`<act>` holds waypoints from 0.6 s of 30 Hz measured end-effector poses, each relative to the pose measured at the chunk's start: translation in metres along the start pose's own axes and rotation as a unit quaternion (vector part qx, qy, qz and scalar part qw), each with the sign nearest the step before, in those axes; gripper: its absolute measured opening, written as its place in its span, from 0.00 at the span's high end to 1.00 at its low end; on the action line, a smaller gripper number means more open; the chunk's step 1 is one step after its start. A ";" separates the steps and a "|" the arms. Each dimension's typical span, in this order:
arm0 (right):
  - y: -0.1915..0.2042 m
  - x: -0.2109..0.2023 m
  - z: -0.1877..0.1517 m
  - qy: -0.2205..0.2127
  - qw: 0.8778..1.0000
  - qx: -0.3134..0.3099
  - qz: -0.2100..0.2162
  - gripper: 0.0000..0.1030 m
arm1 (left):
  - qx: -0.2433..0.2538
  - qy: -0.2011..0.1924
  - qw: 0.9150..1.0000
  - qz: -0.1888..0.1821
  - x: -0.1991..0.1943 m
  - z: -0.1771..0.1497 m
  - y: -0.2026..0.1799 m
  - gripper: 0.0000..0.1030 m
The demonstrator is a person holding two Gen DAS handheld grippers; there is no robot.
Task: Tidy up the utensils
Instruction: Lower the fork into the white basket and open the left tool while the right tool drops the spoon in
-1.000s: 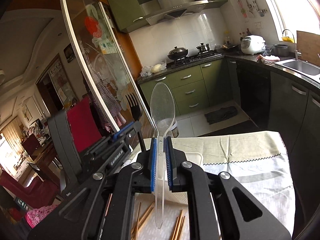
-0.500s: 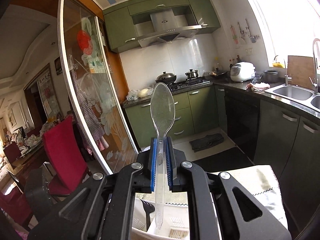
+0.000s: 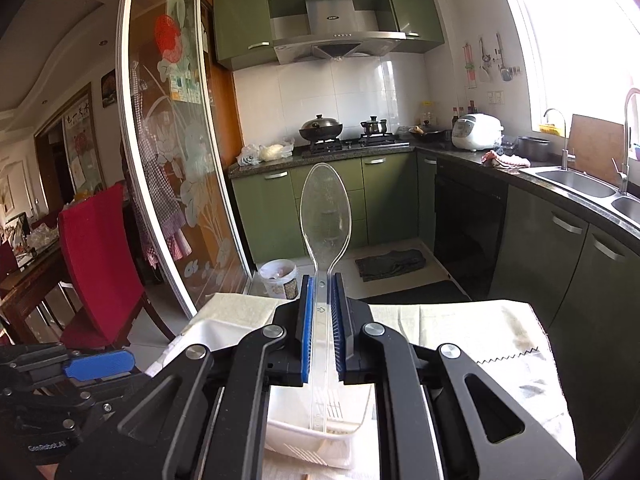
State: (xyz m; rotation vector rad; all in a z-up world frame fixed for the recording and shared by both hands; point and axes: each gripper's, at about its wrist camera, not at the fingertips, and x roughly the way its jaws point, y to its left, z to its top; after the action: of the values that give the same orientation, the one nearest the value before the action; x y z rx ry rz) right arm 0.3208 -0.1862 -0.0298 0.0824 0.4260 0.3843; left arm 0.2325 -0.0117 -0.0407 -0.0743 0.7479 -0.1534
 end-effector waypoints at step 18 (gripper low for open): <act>0.003 -0.036 -0.033 0.021 0.999 -0.033 -0.026 0.68 | -0.012 0.172 0.985 0.000 0.012 -0.058 -0.007 0.61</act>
State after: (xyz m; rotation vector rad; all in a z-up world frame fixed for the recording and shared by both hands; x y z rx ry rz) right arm 0.2758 -0.1972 -0.0456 -0.0006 0.4562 0.3484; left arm 0.2003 -0.0217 -0.0904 -0.0720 1.0945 -0.1588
